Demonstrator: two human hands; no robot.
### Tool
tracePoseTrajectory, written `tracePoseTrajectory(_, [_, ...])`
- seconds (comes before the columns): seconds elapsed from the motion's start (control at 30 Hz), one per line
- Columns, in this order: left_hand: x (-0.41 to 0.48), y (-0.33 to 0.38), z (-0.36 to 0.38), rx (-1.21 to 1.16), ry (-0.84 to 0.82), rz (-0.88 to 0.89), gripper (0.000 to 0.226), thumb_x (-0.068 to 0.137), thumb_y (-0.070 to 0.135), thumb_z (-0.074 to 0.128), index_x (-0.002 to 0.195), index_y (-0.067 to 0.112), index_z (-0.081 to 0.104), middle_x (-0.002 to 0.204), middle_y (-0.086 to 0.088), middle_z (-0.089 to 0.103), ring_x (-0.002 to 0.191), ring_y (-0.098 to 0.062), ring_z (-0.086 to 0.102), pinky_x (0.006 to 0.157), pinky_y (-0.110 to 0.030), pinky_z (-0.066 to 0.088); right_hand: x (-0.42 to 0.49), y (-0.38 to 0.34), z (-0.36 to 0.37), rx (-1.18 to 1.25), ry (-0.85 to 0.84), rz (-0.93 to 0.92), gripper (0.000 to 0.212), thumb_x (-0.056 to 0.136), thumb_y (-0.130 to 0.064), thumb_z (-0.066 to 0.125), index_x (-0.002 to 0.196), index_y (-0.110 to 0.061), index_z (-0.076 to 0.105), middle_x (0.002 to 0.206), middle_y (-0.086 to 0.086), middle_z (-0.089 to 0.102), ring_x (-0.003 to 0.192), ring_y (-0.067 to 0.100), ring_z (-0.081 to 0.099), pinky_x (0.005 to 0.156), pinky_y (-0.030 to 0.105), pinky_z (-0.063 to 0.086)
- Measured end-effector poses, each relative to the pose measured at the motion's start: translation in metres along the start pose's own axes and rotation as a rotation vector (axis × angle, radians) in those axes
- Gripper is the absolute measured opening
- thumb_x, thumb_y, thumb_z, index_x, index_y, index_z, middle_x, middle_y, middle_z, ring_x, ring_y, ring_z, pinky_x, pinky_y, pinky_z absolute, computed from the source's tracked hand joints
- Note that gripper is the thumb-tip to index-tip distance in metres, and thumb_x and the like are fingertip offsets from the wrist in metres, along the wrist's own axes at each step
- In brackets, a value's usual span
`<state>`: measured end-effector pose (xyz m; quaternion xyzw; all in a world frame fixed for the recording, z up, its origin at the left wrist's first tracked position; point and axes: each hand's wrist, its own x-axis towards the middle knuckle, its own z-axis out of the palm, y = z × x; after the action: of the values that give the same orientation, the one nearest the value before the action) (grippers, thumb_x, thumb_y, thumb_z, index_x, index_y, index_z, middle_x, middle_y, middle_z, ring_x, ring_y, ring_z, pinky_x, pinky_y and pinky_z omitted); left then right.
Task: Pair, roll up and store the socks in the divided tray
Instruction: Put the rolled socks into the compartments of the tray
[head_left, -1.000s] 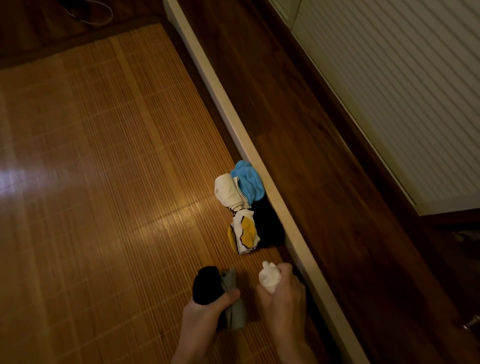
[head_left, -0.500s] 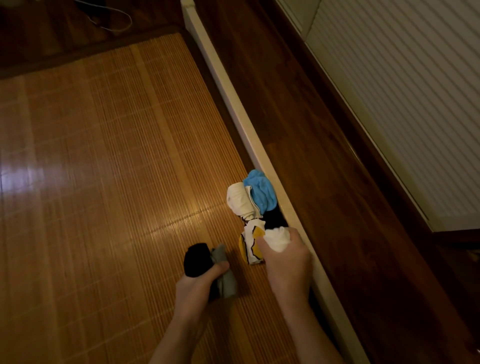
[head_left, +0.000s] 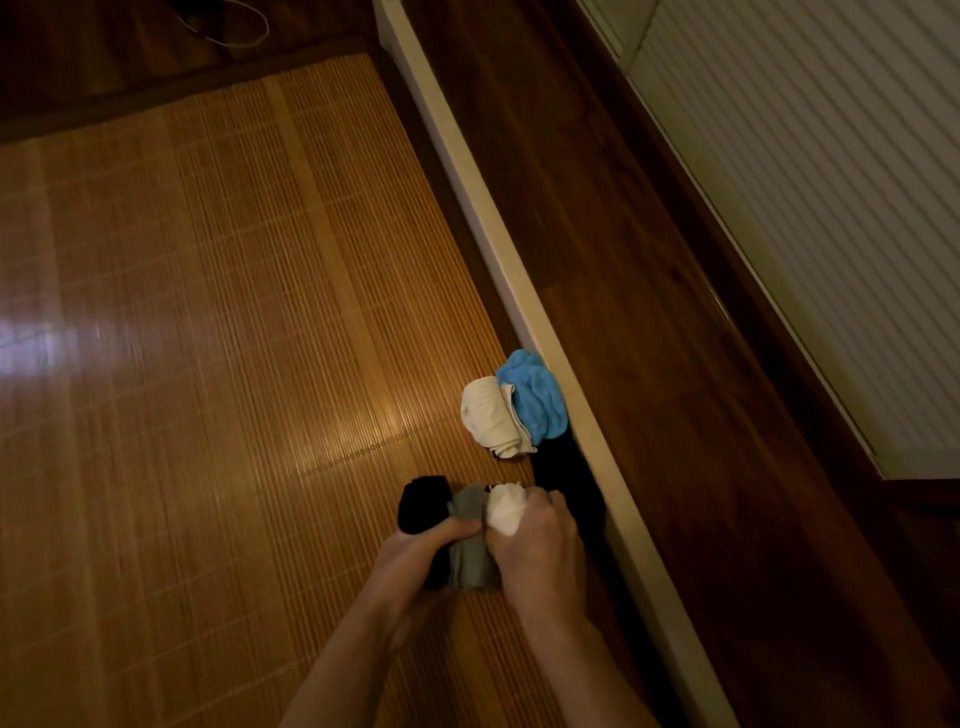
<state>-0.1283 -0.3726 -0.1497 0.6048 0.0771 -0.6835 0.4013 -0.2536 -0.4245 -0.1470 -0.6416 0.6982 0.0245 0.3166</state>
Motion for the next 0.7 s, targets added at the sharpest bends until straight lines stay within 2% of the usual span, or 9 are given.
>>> tracePoseTrajectory(0.1, [0.003, -0.004, -0.008, -0.026, -0.019, -0.037, 0.057, 0.067, 0.015, 0.085, 0.122, 0.01, 0.07, 0.113, -0.015, 0.077, 0.103, -0.031, 0.075, 0.082, -0.042, 0.061, 0.002, -0.001, 0.003, 0.023, -0.048, -0.007, 0.055, 0.087, -0.036, 0.076, 0.132, -0.015, 0.053, 0.124, 0.002, 0.057, 0.116, 0.018, 0.057, 0.087, 0.027, 0.049])
tracePoseTrajectory(0.23, [0.004, -0.005, -0.015, -0.094, -0.03, -0.057, 0.058, 0.074, 0.011, 0.085, 0.128, 0.009, 0.066, 0.119, -0.018, 0.074, 0.107, -0.036, 0.073, 0.084, -0.05, 0.062, 0.007, 0.001, -0.003, 0.245, -0.145, 0.067, 0.05, 0.077, -0.036, 0.084, 0.116, -0.013, 0.062, 0.107, 0.004, 0.066, 0.1, 0.018, 0.064, 0.075, 0.029, 0.052])
tracePoseTrajectory(0.33, [-0.007, -0.002, -0.015, -0.1, -0.083, -0.048, 0.066, 0.069, 0.012, 0.09, 0.13, 0.009, 0.065, 0.124, -0.02, 0.072, 0.112, -0.039, 0.071, 0.084, -0.051, 0.062, 0.004, 0.008, -0.018, 0.473, -0.23, 0.071, 0.047, 0.068, -0.033, 0.089, 0.108, -0.023, 0.067, 0.096, -0.005, 0.07, 0.087, 0.011, 0.068, 0.075, 0.034, 0.059])
tracePoseTrajectory(0.47, [-0.043, 0.003, -0.006, -0.137, -0.147, -0.063, 0.056, 0.073, 0.005, 0.085, 0.126, 0.008, 0.067, 0.121, -0.021, 0.073, 0.107, -0.039, 0.073, 0.076, -0.046, 0.063, -0.011, 0.011, -0.04, 0.649, -0.323, 0.075, 0.06, 0.053, -0.03, 0.09, 0.106, -0.04, 0.062, 0.095, -0.011, 0.073, 0.084, 0.002, 0.07, 0.076, 0.03, 0.061])
tracePoseTrajectory(0.57, [-0.083, 0.01, 0.006, -0.134, -0.179, -0.06, 0.071, 0.057, 0.002, 0.093, 0.123, 0.006, 0.067, 0.119, -0.024, 0.073, 0.104, -0.04, 0.073, 0.075, -0.047, 0.063, -0.029, 0.008, -0.062, 0.629, -0.339, -0.001, 0.067, 0.055, -0.024, 0.088, 0.111, -0.046, 0.058, 0.097, -0.016, 0.071, 0.086, 0.0, 0.069, 0.078, 0.028, 0.06])
tracePoseTrajectory(0.7, [-0.151, 0.031, 0.027, -0.067, -0.217, -0.007, 0.087, 0.043, 0.008, 0.101, 0.123, 0.01, 0.067, 0.117, -0.022, 0.074, 0.103, -0.038, 0.074, 0.078, -0.046, 0.062, -0.063, -0.007, -0.11, 0.635, -0.304, -0.084, 0.065, 0.065, -0.017, 0.086, 0.113, -0.049, 0.057, 0.098, -0.016, 0.071, 0.089, 0.001, 0.069, 0.078, 0.027, 0.06])
